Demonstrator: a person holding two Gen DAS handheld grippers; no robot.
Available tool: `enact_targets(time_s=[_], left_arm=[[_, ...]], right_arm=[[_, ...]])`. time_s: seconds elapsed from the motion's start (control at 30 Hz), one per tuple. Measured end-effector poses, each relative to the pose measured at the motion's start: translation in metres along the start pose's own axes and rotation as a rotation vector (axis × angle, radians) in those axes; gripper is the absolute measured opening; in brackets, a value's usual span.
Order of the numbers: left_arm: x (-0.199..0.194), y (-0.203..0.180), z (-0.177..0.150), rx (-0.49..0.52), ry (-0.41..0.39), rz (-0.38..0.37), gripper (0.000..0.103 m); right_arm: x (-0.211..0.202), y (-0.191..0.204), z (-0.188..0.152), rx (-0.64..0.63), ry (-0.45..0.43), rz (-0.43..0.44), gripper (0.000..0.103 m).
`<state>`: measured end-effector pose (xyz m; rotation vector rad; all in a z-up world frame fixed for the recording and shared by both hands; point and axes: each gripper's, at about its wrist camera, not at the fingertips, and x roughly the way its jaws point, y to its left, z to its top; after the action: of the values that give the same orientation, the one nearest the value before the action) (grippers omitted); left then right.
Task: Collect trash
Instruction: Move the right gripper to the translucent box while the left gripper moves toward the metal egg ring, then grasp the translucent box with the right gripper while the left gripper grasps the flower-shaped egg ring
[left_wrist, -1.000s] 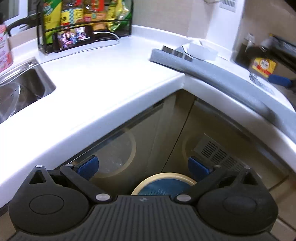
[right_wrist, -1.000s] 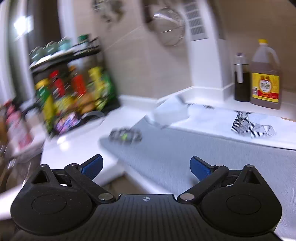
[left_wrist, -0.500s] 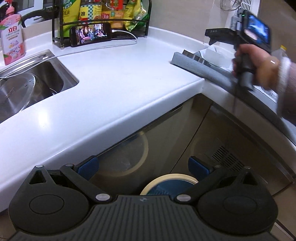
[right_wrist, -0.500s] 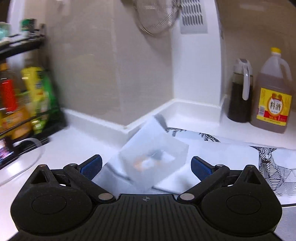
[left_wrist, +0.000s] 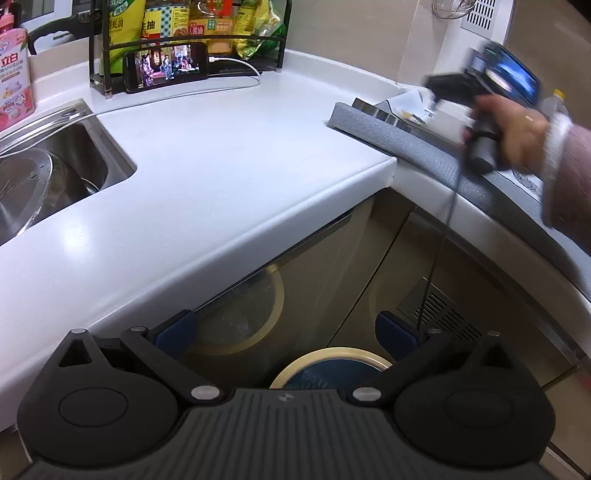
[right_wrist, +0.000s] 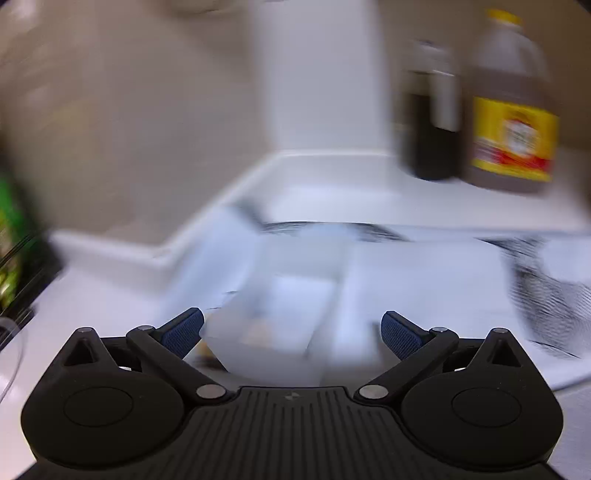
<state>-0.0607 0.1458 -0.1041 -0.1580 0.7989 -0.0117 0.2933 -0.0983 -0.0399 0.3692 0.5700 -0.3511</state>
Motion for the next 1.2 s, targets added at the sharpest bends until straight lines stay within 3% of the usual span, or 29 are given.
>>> enact_targets(time_s=[0.1, 0.2, 0.33, 0.5, 0.6, 0.73, 0.93, 1.0, 1.2], left_arm=[[-0.001, -0.002, 0.001, 0.005, -0.004, -0.005, 0.103], [-0.003, -0.006, 0.004, 0.014, -0.015, -0.011, 0.103], [-0.008, -0.011, 0.012, 0.027, -0.039, -0.012, 0.103], [-0.015, -0.016, 0.031, 0.042, -0.082, -0.020, 0.103], [-0.016, -0.024, 0.052, 0.056, -0.123, -0.023, 0.103], [-0.010, -0.044, 0.093, 0.080, -0.208, -0.041, 0.103], [0.035, -0.102, 0.161, 0.189, -0.247, -0.140, 0.103], [0.060, -0.119, 0.177, 0.233, -0.249, -0.133, 0.103], [0.145, -0.139, 0.208, 0.272, -0.125, -0.096, 0.103]], right_arm=[[-0.006, -0.044, 0.005, 0.075, -0.007, -0.039, 0.102], [-0.011, -0.064, 0.005, 0.019, 0.012, 0.051, 0.102], [-0.014, -0.058, 0.002, -0.073, 0.019, 0.117, 0.102], [0.004, -0.042, 0.011, -0.152, -0.005, 0.093, 0.103], [0.030, -0.044, 0.019, -0.266, 0.042, 0.010, 0.102], [0.027, -0.072, 0.015, -0.331, 0.003, 0.052, 0.073], [0.011, -0.102, 0.017, -0.238, -0.018, 0.113, 0.074], [0.013, -0.100, 0.016, -0.241, -0.005, 0.113, 0.078], [0.020, -0.086, 0.013, -0.309, 0.032, 0.096, 0.093]])
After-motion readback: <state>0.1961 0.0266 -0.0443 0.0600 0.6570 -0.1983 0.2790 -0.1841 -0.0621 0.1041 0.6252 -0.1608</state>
